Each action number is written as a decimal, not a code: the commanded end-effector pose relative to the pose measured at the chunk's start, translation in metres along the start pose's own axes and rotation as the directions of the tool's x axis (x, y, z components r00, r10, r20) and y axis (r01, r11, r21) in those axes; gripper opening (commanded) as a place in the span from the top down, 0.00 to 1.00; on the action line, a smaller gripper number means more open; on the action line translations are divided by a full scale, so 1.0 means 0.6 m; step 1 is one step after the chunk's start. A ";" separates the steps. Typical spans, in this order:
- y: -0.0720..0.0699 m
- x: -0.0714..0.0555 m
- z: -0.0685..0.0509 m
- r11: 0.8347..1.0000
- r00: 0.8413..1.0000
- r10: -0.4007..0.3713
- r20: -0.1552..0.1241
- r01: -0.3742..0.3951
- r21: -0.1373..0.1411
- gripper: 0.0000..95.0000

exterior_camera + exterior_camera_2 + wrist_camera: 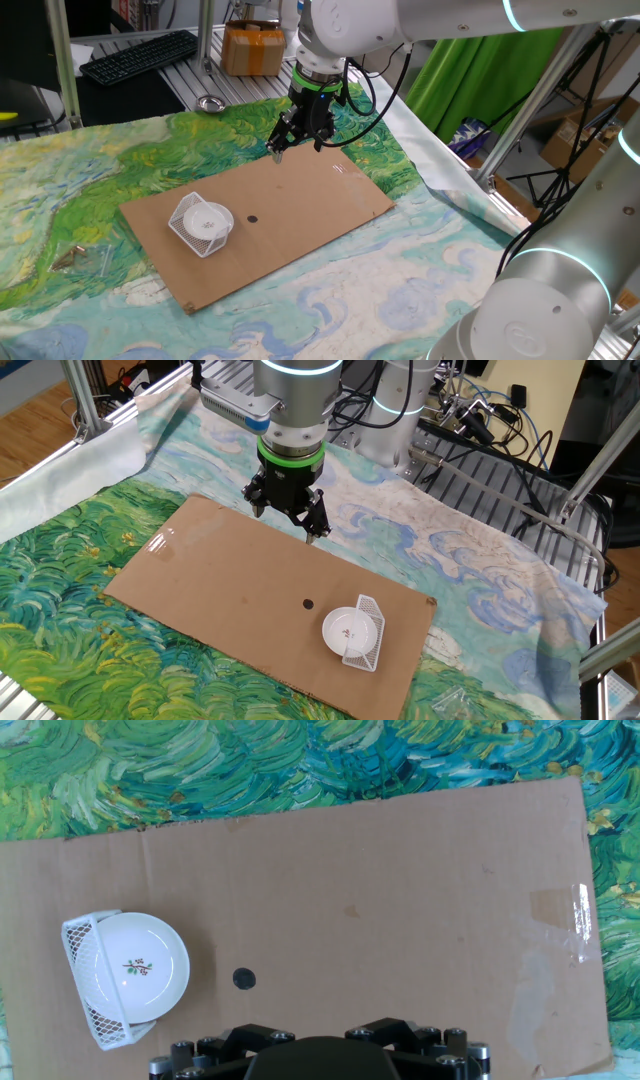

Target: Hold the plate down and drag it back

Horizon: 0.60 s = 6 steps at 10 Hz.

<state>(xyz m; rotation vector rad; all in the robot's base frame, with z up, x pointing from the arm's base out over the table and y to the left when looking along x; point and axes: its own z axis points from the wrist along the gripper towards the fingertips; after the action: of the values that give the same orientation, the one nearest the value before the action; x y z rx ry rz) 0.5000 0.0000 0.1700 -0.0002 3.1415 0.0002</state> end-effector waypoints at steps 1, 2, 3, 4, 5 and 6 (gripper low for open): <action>0.000 0.000 0.000 0.992 0.992 0.127 -0.009 -0.127 -0.010 1.00; 0.001 0.001 0.000 0.992 0.992 0.127 -0.009 -0.127 -0.010 1.00; 0.002 0.002 0.000 0.992 0.992 0.128 -0.010 -0.128 -0.011 1.00; 0.002 0.003 0.000 0.992 0.992 0.128 -0.010 -0.128 -0.011 1.00; 0.003 0.003 0.000 0.992 0.992 0.128 -0.010 -0.128 -0.011 1.00; 0.003 0.004 0.000 0.992 0.992 0.128 -0.010 -0.128 -0.011 1.00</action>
<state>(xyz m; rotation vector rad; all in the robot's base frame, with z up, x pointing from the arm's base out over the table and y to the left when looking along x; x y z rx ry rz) 0.4977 0.0021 0.1702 0.2002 3.1444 0.0187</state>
